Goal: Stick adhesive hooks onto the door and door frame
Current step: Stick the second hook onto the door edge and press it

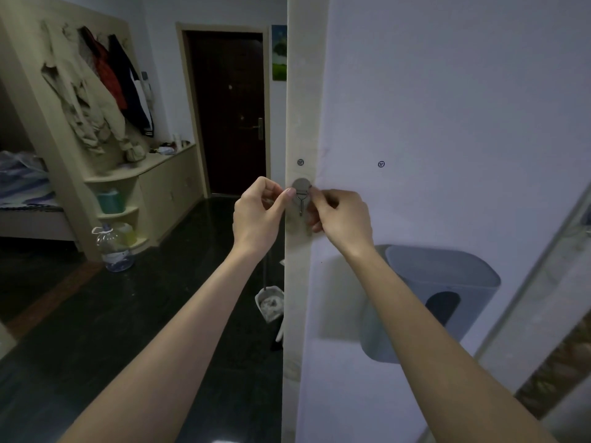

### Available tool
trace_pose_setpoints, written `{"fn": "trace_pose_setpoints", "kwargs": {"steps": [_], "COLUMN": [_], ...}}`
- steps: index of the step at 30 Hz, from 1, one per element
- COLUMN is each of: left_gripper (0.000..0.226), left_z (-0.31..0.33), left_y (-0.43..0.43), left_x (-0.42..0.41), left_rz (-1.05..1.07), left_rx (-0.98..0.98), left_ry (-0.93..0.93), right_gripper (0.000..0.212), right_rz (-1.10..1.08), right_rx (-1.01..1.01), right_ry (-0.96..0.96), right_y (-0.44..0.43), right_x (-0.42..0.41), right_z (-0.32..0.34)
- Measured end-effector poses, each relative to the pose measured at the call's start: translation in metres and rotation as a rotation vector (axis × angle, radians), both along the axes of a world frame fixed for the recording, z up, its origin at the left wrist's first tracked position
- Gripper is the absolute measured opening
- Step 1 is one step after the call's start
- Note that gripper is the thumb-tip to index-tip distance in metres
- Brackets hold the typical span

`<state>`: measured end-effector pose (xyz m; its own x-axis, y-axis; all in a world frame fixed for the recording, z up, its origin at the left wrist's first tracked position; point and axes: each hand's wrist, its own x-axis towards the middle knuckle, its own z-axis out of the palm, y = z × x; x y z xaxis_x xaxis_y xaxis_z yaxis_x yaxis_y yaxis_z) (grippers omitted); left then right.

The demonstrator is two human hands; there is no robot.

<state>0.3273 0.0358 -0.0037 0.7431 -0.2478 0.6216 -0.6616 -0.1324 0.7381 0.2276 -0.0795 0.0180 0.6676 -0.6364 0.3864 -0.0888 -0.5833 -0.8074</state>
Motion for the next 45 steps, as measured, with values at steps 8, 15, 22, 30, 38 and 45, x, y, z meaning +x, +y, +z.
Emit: {"fn": "trace_pose_setpoints", "kwargs": {"steps": [8,15,22,30,38,45], "left_gripper": [0.021,0.02,0.016,0.017,0.046,0.045], "left_z": [-0.009,-0.011,-0.005,-0.002,0.016,0.019], "left_y": [0.001,0.004,0.005,0.004,-0.002,-0.001], "left_x": [-0.001,-0.004,-0.01,-0.01,-0.009,-0.008], "left_rz": [0.041,0.056,0.058,0.003,0.027,0.044], "left_rx": [0.026,0.056,0.085,0.091,0.102,0.134], "left_ry": [-0.099,-0.109,-0.113,-0.076,0.051,0.027], "right_gripper": [0.051,0.041,0.035,0.034,0.074,0.068], "right_rz": [-0.102,-0.136,-0.117,-0.145,-0.141,-0.262], "right_rx": [-0.16,-0.254,-0.269,-0.406,-0.276,-0.317], "right_ry": [0.055,0.093,0.111,0.164,0.185,0.162], "right_y": [-0.004,-0.003,-0.007,-0.007,-0.004,0.003], "right_x": [0.003,0.003,0.004,0.004,0.005,0.014], "right_z": [-0.003,-0.013,-0.017,-0.015,0.007,0.003]}}
